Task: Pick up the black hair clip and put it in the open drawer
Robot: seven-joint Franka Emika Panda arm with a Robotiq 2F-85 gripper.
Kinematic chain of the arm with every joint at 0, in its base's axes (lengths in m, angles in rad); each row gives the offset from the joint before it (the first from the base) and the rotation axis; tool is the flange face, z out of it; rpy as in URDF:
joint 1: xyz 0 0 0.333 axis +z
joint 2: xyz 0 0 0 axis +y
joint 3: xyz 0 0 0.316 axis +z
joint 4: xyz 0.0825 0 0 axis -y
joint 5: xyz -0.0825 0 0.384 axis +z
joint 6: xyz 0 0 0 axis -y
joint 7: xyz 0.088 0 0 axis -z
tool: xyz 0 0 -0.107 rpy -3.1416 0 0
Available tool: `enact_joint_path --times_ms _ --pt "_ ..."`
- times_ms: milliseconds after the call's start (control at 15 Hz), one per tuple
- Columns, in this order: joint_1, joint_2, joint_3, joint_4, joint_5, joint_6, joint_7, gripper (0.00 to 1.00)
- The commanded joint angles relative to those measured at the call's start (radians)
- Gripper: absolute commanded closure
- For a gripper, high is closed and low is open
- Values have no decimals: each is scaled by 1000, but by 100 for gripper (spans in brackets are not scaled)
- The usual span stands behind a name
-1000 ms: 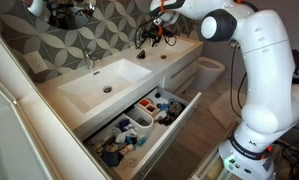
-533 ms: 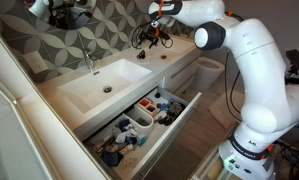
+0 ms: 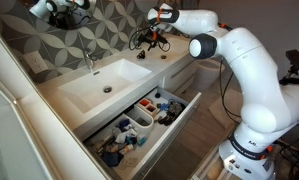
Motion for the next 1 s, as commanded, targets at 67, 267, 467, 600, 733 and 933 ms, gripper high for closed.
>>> enact_joint_path --times_ms 67,267,467,600,733,933 --pt "-5 88 9 135 13 12 51 0" --pt "-2 115 7 168 9 24 69 0" --pt "3 137 6 190 7 43 80 12" --pt "6 148 4 203 4 64 82 23" --pt "8 156 3 211 2 89 83 24" --pt "10 164 2 216 0 107 84 29"
